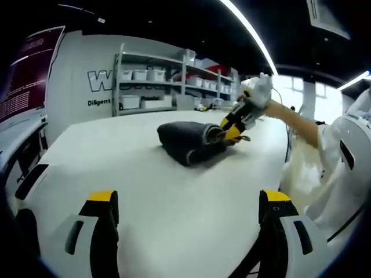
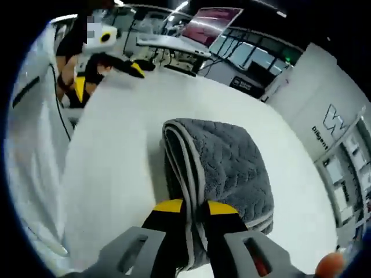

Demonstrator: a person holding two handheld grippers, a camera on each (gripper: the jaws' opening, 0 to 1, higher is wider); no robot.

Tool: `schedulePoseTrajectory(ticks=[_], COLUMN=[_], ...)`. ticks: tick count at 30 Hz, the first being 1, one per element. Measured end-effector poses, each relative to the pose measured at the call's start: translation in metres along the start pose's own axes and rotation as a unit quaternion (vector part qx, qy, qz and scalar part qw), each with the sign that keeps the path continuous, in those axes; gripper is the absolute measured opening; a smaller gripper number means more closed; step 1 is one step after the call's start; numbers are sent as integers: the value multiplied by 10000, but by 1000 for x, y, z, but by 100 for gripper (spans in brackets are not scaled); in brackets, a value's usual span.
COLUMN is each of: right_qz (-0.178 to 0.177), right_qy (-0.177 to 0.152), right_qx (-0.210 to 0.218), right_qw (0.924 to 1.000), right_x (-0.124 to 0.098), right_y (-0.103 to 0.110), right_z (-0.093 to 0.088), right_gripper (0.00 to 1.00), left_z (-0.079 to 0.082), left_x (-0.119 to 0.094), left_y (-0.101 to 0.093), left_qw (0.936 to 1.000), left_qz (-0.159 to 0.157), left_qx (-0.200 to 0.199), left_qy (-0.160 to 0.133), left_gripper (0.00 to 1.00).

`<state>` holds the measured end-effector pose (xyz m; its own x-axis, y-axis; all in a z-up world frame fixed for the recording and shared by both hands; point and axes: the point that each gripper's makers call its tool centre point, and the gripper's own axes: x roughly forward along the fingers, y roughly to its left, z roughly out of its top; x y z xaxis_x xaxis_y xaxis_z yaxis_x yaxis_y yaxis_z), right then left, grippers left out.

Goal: Open the folded towel by lifting each exposed corner and separating the folded layers until the towel lies flat within the target outline without major curled edges

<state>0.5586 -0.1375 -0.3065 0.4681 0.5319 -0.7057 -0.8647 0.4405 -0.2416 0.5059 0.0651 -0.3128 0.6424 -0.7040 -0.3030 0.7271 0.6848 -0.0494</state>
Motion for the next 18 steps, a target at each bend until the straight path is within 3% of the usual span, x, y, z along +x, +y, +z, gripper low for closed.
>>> schedulePoseTrajectory(ticks=[4,8,11,12,15,16,18], right_qz=[775,1397,1850,1938,1798,1790,2003], right_qy=[-200,-399,-649,-726,-761,-789,-980], right_qx=[997,2019,2326,2466,2508,2600,3001], right_qw=[9918,9686,9526,9468,9481,9456,9275], right_x=[-10,-18,-24,-26,-26,-27,-31], right_y=[25,43,52,52,46,44,44], right_z=[22,44,59,64,65,66,75], right_gripper=[9,8,6,6,5,5,4], left_z=[-1,0,0,0,-2,-2,-3], left_x=[1,0,0,0,-1,-1,-2], left_y=[0,-1,-2,-2,-2,-2,-2], left_qw=[10000,10000,10000,10000,10000,10000,10000], left_qz=[-16,-26,-37,-39,-37,-37,-34], left_qx=[-3,-14,-15,-20,-24,-32,-45], left_qy=[7,-13,-25,-21,-8,-14,-21], left_gripper=[99,99,99,99,99,99,99])
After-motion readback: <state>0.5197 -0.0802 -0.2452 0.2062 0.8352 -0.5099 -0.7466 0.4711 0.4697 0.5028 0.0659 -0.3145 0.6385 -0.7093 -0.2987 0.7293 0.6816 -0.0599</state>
